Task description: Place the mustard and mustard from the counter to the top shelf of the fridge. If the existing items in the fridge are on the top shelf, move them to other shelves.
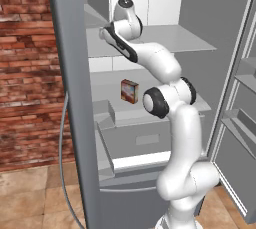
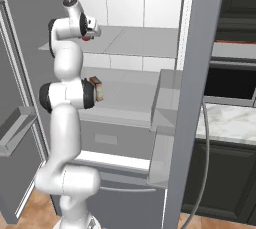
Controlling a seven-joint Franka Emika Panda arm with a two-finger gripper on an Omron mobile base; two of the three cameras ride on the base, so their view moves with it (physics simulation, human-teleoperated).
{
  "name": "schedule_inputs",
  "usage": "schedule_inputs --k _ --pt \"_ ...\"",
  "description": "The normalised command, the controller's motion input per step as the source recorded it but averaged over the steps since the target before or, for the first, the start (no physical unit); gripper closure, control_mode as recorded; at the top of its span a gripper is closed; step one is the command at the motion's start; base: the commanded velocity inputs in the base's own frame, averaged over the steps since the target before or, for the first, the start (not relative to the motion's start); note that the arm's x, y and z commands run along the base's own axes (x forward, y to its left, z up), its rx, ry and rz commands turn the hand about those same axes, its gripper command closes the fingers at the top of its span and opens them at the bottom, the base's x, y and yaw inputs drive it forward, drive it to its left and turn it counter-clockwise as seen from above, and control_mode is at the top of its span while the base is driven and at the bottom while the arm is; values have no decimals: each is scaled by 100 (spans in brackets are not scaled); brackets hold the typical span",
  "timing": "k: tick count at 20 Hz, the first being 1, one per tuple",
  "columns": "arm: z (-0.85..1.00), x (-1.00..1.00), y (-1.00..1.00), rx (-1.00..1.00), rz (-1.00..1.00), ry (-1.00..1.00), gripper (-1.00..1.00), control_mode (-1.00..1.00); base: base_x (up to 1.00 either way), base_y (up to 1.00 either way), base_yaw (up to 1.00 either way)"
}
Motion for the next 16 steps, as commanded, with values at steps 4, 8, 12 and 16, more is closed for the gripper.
schedule_inputs --k 4,8,12,16 --pt "0 0 0 0 0 0 100 -100 0 0 0" --pt "0 -24 0 0 0 -10 100 -100 0 0 0" --pt "0 -50 0 2 0 -34 100 -100 0 0 0" --pt "4 -81 -1 4 0 -58 100 -100 0 0 0"
